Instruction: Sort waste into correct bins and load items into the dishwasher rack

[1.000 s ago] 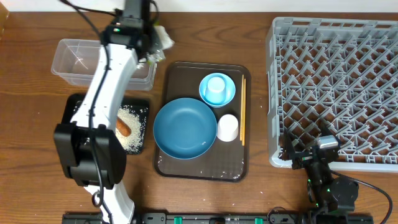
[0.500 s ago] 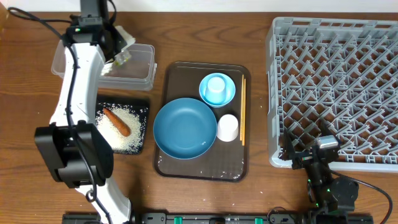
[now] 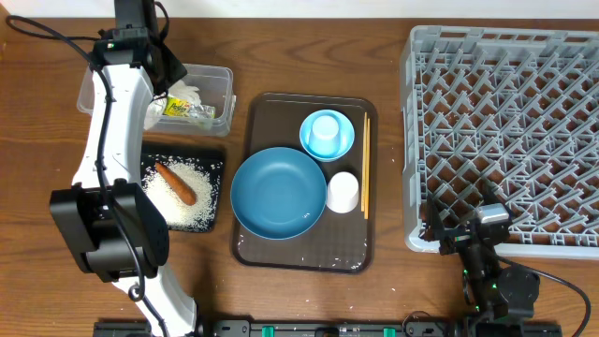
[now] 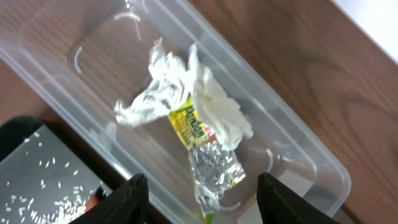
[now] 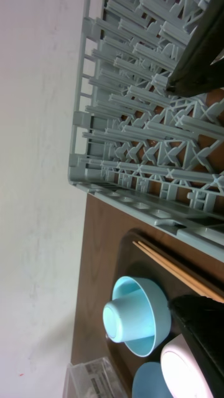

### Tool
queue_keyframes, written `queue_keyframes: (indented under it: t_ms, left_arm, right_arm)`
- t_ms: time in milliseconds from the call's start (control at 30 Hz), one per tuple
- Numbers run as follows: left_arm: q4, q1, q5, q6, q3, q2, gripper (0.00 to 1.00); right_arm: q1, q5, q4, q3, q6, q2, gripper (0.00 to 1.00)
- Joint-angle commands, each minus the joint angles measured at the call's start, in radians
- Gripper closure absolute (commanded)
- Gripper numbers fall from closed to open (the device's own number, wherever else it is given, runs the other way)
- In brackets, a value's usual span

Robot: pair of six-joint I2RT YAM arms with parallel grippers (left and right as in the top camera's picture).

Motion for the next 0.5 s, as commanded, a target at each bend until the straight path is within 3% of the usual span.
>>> queue_keyframes:
  t_ms: [0,233,467]
  left_arm:
    - [-0.023,0.002,0.038,0.002,-0.002,-0.019,0.42]
    - [-0.088,0.002,0.163,0.002,-0.002,-0.182,0.42]
    - [-0.249,0.003,0.142,0.002,-0.002,-0.314,0.29]
  right_arm:
    - [-0.018,-0.001,-0.005,-0.001,-0.015,-0.006,0.01]
    - [-0.018,-0.001,-0.005,-0.001,-0.015,-0.006,0.01]
    - [-0.018,-0.001,-0.005,-0.001,-0.015,-0.006,0.01]
